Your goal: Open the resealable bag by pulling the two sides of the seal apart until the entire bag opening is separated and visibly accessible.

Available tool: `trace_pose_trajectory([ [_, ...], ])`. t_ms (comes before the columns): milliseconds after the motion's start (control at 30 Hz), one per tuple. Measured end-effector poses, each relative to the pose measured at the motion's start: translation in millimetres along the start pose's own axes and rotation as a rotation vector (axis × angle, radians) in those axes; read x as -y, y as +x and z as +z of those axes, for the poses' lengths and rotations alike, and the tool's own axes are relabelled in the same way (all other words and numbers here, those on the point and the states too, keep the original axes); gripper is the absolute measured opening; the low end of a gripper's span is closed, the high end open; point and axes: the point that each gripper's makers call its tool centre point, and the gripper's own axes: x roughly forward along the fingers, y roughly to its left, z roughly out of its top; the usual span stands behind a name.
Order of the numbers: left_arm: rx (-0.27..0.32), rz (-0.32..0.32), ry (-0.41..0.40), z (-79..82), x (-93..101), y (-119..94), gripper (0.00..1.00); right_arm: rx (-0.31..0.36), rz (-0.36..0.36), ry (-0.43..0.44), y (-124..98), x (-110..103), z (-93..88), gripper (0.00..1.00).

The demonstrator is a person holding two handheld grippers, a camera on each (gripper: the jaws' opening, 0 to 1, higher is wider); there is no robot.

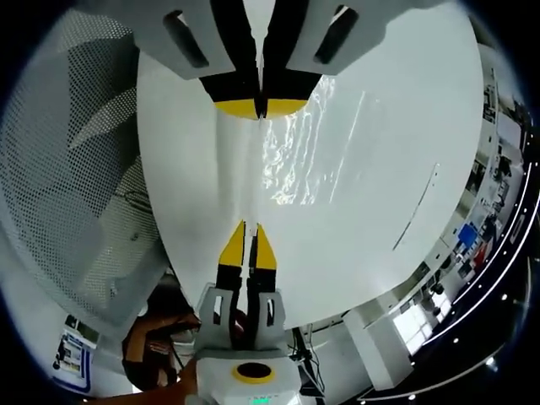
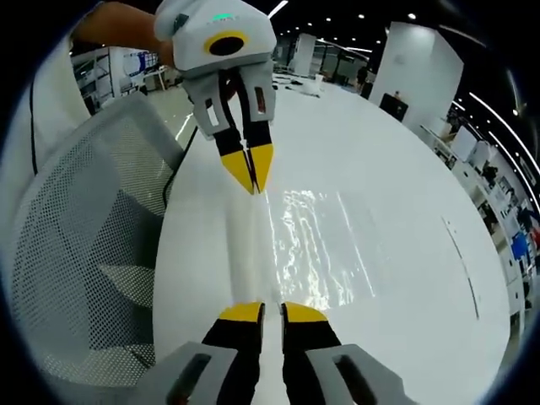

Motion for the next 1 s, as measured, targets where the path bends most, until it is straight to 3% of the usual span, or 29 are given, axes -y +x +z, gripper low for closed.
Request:
trace_pose_trajectory([
  [133,0.013,0.003,0.019,1.6,-0.1,0.3,0.0,0.034,0.014,0.051,-5.3,-2.8,2.7,0.15],
  [300,0.026,0.009,0.059,5.0,0.4,2.6,0.0,0.056,0.003,0.028,-6.6,-5.1,12.5,0.18],
  [633,0.04,0.013,0.096,6.1,3.4,2.2,0.0,0.141,-0.016,0.002,-7.5,7.8,55.0,0.18],
  [1000,0.067,0.024,0.136,11.1,5.4,-2.3,0.0,0.097,0.026,-0.004,11.5,4.3,57.7,0.13],
])
